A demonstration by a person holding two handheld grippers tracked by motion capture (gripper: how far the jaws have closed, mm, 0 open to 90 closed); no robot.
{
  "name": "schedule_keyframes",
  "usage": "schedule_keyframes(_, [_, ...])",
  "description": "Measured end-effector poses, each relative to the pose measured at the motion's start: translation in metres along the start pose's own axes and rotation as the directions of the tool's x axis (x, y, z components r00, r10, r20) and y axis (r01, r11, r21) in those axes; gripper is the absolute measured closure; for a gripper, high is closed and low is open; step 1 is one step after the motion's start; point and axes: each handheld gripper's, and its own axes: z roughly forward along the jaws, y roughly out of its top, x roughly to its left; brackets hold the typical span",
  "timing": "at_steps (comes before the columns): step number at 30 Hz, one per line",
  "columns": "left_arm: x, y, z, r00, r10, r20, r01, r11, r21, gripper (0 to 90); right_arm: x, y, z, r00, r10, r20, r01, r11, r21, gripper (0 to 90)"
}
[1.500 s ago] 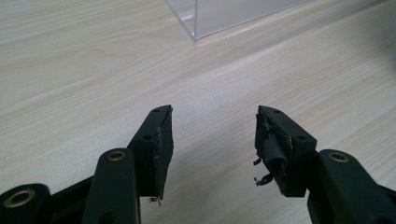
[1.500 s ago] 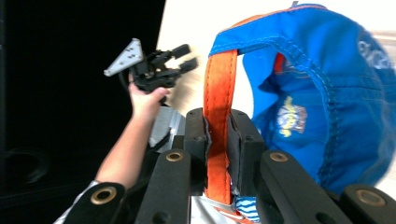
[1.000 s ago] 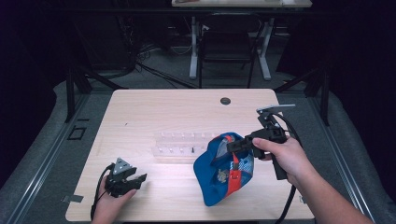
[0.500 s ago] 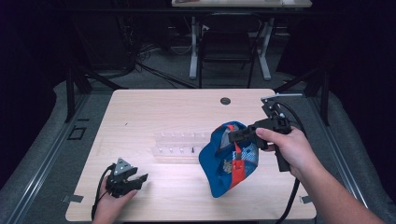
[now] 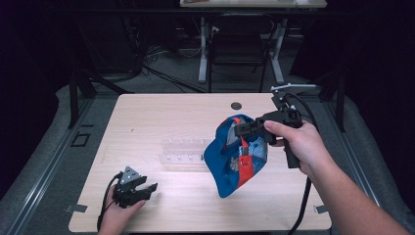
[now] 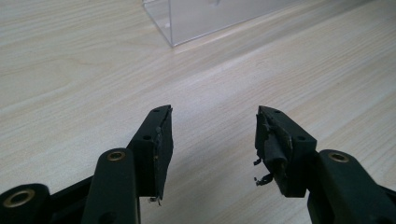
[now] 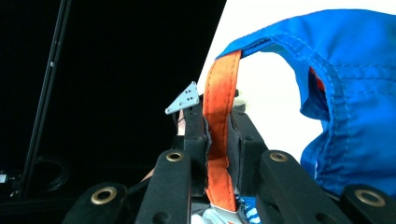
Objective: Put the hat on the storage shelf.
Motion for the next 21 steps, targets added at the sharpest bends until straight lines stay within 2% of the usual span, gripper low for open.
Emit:
schedule_keyframes(14, [-0.006,0.003,-0.003,0.9998,0.006,0.018,-0.006,0.9999,-0.010,46.6,0.011,0.018,0.002,0.9995,-0.006,-0.030,0.005,0.999,-0.043,79.2])
schedule_keyframes(17, [-0.009,0.006,-0.004,0.9994,0.013,0.032,-0.012,0.9996,-0.027,46.8,0.011,0.021,0.003,0.9995,-0.004,-0.030,0.003,0.999,-0.048,79.2])
schedule_keyframes(21, [-0.019,0.013,-0.008,0.9987,0.029,0.043,-0.025,0.9959,-0.087,47.0,0.011,0.025,0.007,0.9996,0.003,-0.028,-0.004,0.998,-0.058,79.2])
